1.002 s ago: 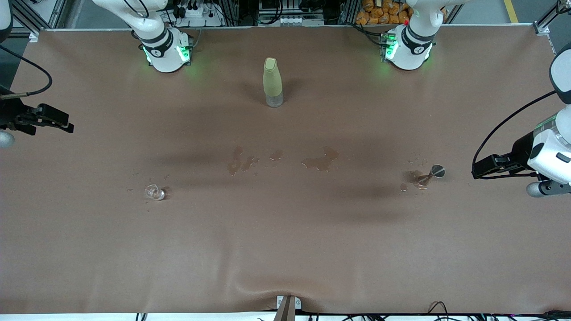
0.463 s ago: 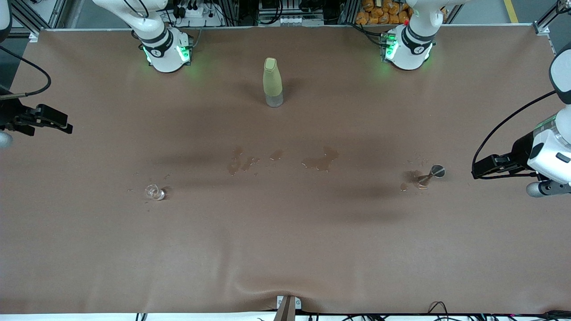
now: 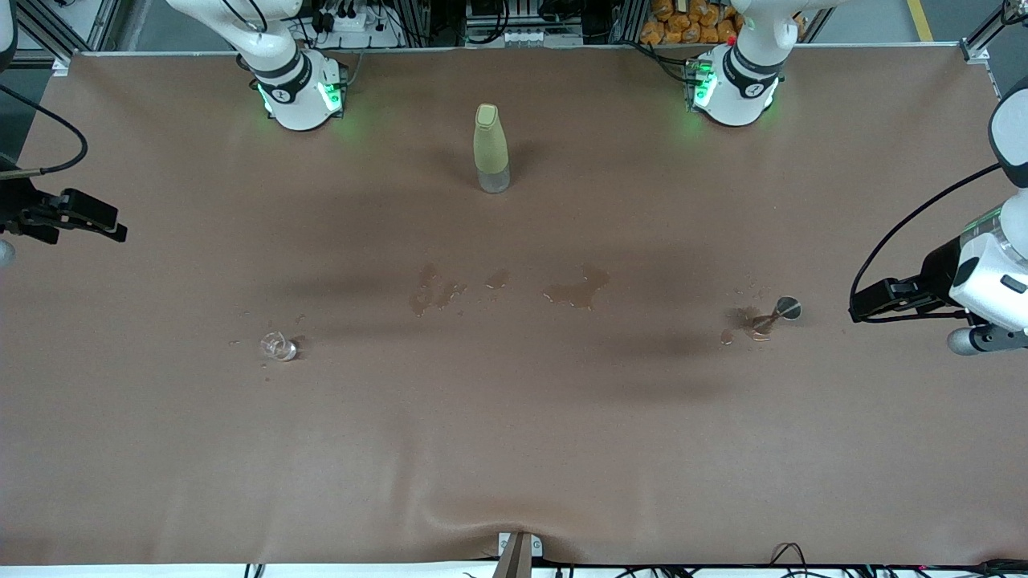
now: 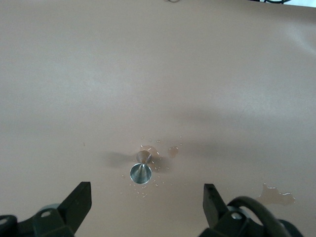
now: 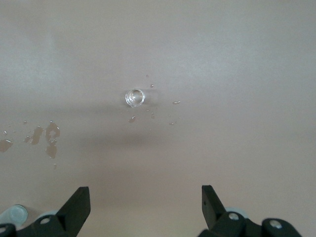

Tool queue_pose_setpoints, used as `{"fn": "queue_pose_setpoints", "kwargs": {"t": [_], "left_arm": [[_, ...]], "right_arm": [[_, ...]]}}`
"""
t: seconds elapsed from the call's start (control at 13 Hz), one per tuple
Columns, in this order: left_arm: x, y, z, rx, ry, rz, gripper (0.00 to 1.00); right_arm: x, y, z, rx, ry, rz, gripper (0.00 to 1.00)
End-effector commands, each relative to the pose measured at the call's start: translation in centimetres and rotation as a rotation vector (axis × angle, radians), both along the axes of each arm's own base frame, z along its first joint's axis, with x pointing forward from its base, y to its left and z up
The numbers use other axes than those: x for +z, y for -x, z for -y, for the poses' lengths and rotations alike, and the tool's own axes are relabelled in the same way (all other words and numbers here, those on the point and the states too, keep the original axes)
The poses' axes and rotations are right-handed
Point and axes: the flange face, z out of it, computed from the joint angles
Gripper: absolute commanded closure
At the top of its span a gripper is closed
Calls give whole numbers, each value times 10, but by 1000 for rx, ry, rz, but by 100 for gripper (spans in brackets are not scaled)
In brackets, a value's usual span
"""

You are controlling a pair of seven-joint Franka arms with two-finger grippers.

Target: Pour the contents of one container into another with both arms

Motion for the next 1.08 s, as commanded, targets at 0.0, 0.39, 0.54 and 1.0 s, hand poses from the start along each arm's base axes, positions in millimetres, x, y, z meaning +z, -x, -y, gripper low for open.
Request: {"fn": "queue_pose_setpoints", "kwargs": {"t": [0.0, 0.39, 0.54, 1.0], "left_arm": [[2, 2, 1, -12, -17, 2, 0], [2, 2, 0, -10, -17, 2, 0], [2, 2, -1, -10, -18, 2, 0], [1, 2, 1, -9, -17, 0, 0]], "right_arm": [[5, -2, 1, -20, 19, 7, 0], [4, -2, 1, -15, 19, 7, 0], [11, -3, 1, -11, 21, 19, 0], [11, -3, 0, -11, 21, 22, 0]]}}
